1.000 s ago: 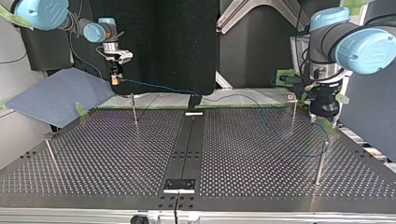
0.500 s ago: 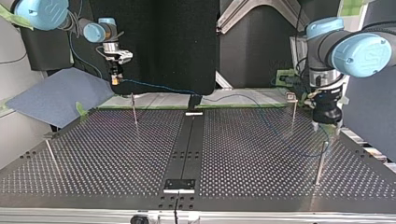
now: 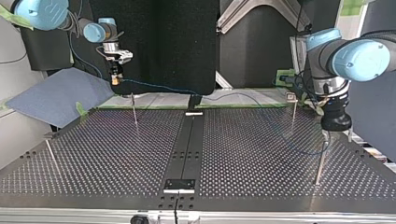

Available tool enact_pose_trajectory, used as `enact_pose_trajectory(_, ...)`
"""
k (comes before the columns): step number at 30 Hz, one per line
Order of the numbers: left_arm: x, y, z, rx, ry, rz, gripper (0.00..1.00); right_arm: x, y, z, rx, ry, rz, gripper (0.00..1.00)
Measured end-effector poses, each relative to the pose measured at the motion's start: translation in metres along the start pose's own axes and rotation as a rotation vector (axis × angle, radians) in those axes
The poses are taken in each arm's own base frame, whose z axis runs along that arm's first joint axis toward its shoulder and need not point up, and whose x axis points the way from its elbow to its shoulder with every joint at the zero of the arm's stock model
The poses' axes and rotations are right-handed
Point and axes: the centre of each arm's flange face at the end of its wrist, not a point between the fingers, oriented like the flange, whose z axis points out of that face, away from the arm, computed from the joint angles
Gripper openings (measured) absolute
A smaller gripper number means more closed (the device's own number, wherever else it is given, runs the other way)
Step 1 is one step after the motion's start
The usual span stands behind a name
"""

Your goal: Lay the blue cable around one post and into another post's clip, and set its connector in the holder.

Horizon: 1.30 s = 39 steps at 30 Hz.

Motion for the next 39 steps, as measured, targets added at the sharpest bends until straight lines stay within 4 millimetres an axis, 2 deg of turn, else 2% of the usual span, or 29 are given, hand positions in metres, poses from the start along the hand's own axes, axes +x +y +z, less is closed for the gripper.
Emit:
enact_pose_trajectory(4, 0.003, 0.005, 0.010, 0.005, -0.019, -0.040, 1.00, 0.000, 0.000, 0.000, -0.001, -0.003, -0.002, 0.00)
enact_pose_trajectory(9, -0.002, 0.002, 0.024, 0.024, -0.067, -0.088, 1.00, 0.000, 0.000, 0.000, -0.001, -0.004, -0.005, 0.00)
enact_pose_trajectory(22, -0.037, -0.032, 0.062, 0.108, -0.239, -0.074, 1.00, 0.000, 0.000, 0.000, -0.002, -0.005, -0.010, 0.00)
enact_pose_trajectory(31, -0.035, -0.047, 0.086, 0.143, -0.204, -0.033, 1.00, -0.001, -0.003, 0.000, 0.002, -0.006, -0.011, 0.00)
enact_pose_trajectory(39, -0.044, -0.062, 0.108, 0.195, -0.200, -0.064, 1.00, -0.001, -0.004, 0.000, 0.004, -0.006, -0.011, 0.00)
